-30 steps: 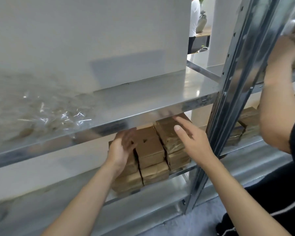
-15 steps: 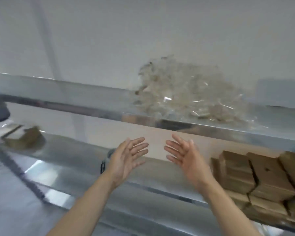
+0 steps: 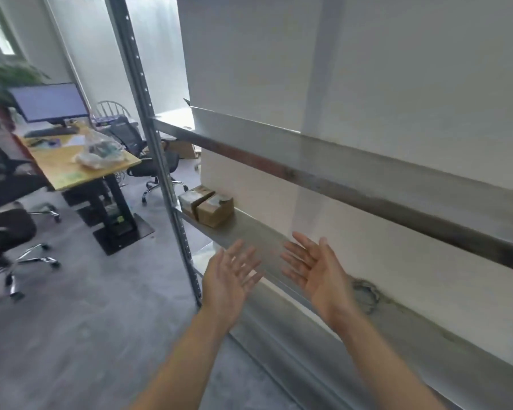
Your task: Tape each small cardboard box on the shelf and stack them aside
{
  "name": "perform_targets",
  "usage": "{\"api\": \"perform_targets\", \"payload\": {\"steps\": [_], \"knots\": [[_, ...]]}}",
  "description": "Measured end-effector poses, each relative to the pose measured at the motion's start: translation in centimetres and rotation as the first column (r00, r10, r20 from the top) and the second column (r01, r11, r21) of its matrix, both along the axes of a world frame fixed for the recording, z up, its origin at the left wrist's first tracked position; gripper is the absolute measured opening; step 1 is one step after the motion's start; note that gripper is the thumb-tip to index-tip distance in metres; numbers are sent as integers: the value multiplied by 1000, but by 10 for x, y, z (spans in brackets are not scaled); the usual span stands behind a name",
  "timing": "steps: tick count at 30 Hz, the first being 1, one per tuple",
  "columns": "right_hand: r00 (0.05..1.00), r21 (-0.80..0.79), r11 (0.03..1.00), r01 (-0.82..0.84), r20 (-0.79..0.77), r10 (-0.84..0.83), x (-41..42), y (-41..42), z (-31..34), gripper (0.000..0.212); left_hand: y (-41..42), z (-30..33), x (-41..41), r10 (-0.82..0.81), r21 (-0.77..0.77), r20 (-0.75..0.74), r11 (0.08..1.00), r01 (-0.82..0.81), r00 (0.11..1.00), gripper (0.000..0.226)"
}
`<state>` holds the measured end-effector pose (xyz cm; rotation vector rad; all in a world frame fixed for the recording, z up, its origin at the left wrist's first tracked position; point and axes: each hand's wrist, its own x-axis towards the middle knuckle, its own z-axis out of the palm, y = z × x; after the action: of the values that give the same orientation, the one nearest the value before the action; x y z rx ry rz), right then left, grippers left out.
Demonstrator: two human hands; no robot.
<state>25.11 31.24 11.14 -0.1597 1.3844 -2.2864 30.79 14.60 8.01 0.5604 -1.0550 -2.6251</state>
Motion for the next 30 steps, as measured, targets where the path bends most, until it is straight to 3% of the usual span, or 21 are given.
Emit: {"api": "perform_targets", "payload": {"steps": [3, 9, 19, 25, 30], "knots": [[999, 2, 1000, -18, 44, 18, -37, -39, -20, 49, -50, -8, -18, 39, -67, 54, 997, -35, 998, 53], [984, -27, 997, -69, 161, 72, -120, -133, -60, 47, -132, -13, -73, 132, -187, 163, 977, -100, 978, 52], [986, 115, 984, -139, 112, 126, -212, -225, -79, 39, -239, -34, -163, 149, -375, 218, 925, -59, 965, 48], [994, 260, 961, -93, 76, 75, -246, -256, -105, 39, -296, -63, -214, 59, -453, 250, 889, 63, 966, 44], [995, 366, 930, 7, 94, -45, -267, -296, -119, 31, -339, -75, -263, -112, -437, 246, 874, 213, 963, 63]]}}
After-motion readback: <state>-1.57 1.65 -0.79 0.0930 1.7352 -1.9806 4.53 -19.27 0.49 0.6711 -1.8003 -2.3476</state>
